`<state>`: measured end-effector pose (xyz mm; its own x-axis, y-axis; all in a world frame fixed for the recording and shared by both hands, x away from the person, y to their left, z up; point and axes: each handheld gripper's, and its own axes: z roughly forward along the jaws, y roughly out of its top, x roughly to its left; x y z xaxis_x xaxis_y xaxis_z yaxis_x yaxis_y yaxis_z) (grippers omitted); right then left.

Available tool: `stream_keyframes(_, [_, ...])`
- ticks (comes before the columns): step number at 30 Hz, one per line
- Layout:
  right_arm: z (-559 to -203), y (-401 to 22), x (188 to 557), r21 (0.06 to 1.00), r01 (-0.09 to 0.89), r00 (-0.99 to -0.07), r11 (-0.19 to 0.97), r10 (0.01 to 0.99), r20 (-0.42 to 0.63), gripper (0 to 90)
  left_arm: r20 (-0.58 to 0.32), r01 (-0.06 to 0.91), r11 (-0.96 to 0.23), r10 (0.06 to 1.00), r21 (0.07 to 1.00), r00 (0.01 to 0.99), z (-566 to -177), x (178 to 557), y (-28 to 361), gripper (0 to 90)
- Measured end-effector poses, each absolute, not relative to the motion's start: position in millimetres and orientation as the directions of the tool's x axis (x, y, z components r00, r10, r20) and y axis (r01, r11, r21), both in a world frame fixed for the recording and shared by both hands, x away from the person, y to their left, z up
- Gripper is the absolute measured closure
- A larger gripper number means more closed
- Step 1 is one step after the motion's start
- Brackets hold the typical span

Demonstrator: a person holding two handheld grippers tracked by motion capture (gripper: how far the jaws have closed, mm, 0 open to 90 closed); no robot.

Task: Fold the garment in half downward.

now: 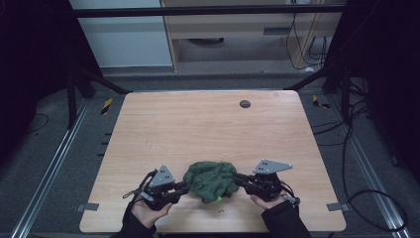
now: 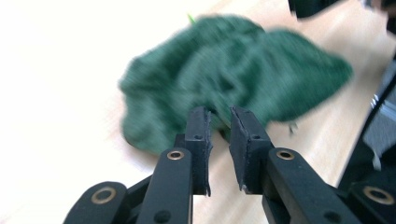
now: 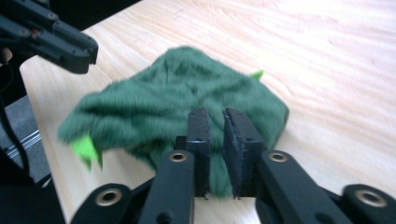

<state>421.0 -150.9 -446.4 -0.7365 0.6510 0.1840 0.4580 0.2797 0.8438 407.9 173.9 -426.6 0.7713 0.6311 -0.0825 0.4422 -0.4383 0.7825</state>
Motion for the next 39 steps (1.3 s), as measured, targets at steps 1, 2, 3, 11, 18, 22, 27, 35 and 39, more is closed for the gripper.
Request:
stream_keyframes(1, [-447, -147, 424, 0.845, 0.457, -0.737, 0.278, 0.651, 0.184, 84.3, -0.070, 0.437, -0.440, 0.638, 0.785, 0.767, -425, 412, 172, 80.3])
stream_keyframes(2, [-447, -143, 427, 0.843, 0.461, -0.736, 0.278, 0.651, 0.188, 86.0, -0.054, 0.435, -0.442, 0.650, 0.784, 0.758, -425, 418, 168, 81.7])
stream_keyframes(3, [-447, -138, 430, 0.843, 0.462, -0.739, 0.276, 0.646, 0.193, 87.9, -0.052, 0.434, -0.441, 0.652, 0.785, 0.756, -426, 422, 166, 84.0])
stream_keyframes(11, [-450, -113, 440, 0.832, 0.468, -0.760, 0.298, 0.617, 0.206, 89.6, -0.044, 0.450, -0.470, 0.653, 0.759, 0.756, -444, 432, 141, 89.7])
stream_keyframes(18, [-464, -116, 427, 0.799, 0.490, -0.768, 0.348, 0.606, 0.207, 89.6, -0.062, 0.468, -0.512, 0.625, 0.720, 0.779, -460, 416, 140, 89.7])
stream_keyframes(22, [-471, -118, 422, 0.784, 0.506, -0.765, 0.359, 0.607, 0.216, 89.3, -0.073, 0.477, -0.519, 0.618, 0.709, 0.782, -466, 414, 140, 89.6])
stream_keyframes(27, [-481, -116, 424, 0.769, 0.506, -0.765, 0.391, 0.615, 0.191, 88.0, -0.080, 0.487, -0.536, 0.611, 0.689, 0.787, -474, 414, 136, 89.6])
stream_keyframes(35, [-471, -123, 424, 0.797, 0.485, -0.767, 0.359, 0.612, 0.191, 81.9, -0.062, 0.472, -0.486, 0.646, 0.736, 0.761, -456, 415, 150, 86.1])
stream_keyframes(39, [-461, -138, 428, 0.830, 0.471, -0.739, 0.300, 0.648, 0.185, 78.2, -0.050, 0.479, -0.441, 0.694, 0.759, 0.718, -448, 423, 168, 81.3])
